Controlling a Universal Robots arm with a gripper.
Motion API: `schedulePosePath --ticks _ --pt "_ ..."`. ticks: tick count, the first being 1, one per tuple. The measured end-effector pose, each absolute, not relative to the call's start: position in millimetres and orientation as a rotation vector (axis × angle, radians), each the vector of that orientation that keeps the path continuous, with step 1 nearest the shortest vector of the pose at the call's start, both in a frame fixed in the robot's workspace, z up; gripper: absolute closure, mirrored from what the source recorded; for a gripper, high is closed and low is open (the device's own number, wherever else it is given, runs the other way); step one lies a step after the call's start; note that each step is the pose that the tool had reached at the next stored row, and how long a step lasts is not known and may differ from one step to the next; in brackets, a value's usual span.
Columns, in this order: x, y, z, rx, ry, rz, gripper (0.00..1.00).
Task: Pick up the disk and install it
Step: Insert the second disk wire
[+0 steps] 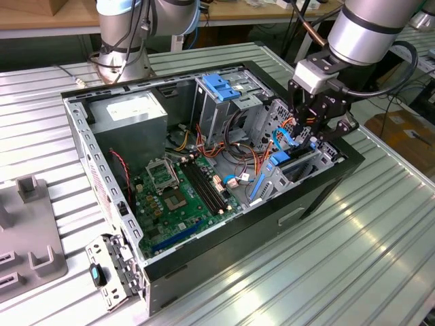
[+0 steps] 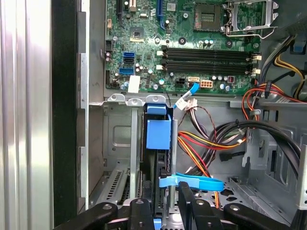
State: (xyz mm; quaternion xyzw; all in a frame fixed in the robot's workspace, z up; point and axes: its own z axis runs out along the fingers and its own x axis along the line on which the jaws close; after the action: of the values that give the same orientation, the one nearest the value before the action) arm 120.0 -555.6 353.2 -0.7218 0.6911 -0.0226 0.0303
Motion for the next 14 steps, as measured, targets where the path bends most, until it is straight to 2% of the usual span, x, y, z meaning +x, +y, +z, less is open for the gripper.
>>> schedulePosePath --ticks 14 --pt "122.5 -555.6 353.2 -2.225 2.13 -0.069 0.64"
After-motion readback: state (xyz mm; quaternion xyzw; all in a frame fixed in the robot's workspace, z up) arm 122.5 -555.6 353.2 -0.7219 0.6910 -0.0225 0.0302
